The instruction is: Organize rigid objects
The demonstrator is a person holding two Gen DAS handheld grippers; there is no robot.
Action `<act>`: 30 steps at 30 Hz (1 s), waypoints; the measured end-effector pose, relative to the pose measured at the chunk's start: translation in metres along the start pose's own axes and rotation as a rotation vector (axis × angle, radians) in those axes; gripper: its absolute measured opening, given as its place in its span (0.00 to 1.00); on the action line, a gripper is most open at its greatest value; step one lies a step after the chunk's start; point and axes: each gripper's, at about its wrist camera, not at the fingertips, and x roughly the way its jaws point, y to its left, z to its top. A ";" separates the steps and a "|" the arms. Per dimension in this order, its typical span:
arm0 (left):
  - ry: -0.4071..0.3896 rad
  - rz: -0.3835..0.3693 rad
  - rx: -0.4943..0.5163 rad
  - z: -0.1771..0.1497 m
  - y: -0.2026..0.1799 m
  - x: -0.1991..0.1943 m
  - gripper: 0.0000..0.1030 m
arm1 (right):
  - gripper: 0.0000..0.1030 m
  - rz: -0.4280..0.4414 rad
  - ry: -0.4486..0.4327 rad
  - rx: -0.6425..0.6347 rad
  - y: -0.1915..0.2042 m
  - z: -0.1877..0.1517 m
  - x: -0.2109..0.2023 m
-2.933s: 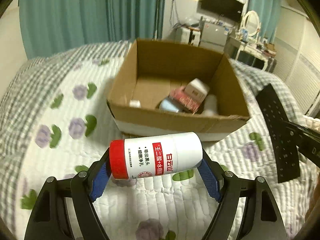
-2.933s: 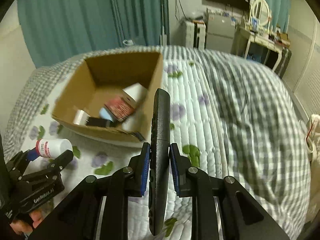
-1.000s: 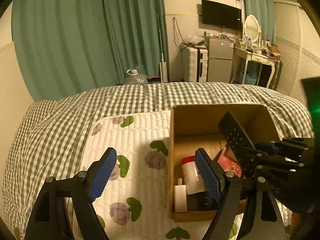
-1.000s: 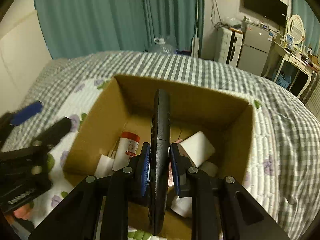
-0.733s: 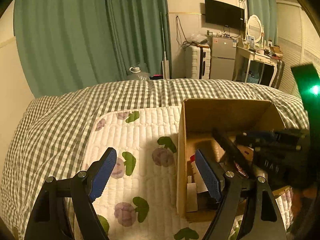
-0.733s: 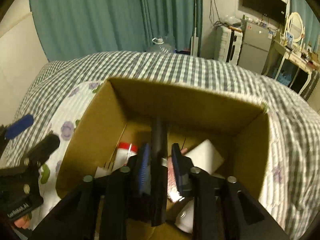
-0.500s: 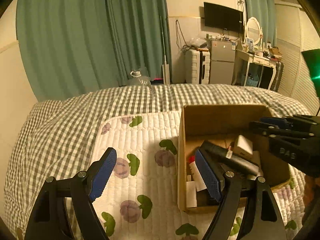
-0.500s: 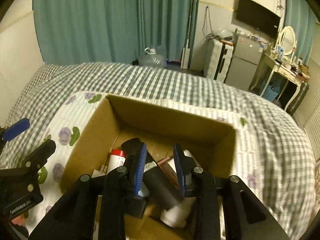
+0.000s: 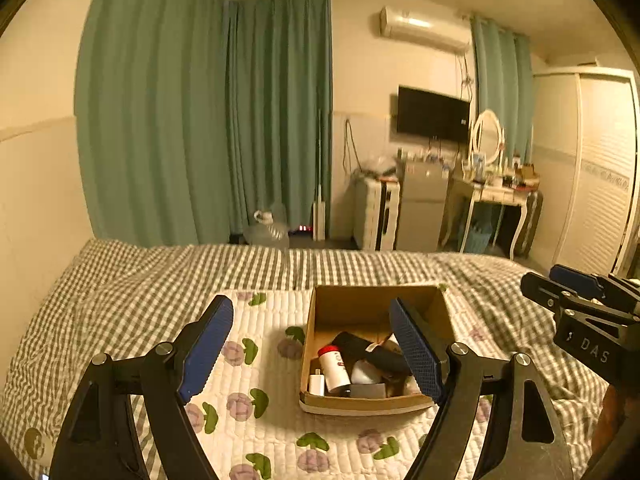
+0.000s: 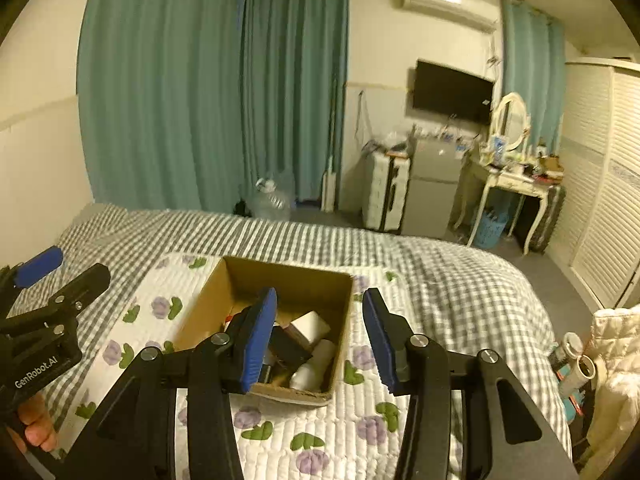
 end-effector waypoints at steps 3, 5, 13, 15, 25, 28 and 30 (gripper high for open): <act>-0.035 0.013 0.000 -0.009 0.000 -0.017 0.86 | 0.70 0.013 -0.056 0.032 -0.006 -0.012 -0.024; -0.054 0.021 -0.009 -0.017 0.002 -0.021 0.90 | 0.78 0.024 -0.096 0.049 -0.010 -0.023 -0.036; -0.066 0.016 0.016 -0.048 0.003 -0.007 1.00 | 1.00 0.030 -0.131 0.047 -0.009 -0.057 -0.025; -0.064 0.023 0.030 -0.054 0.001 -0.003 1.00 | 1.00 0.018 -0.123 0.058 -0.011 -0.062 -0.014; -0.001 0.022 0.051 -0.075 -0.005 0.017 1.00 | 1.00 -0.012 -0.108 0.062 -0.013 -0.083 0.014; 0.004 0.023 0.051 -0.076 -0.006 0.018 1.00 | 1.00 -0.009 -0.101 0.066 -0.014 -0.086 0.017; 0.008 0.012 0.048 -0.077 -0.006 0.019 1.00 | 1.00 -0.004 -0.088 0.069 -0.015 -0.087 0.020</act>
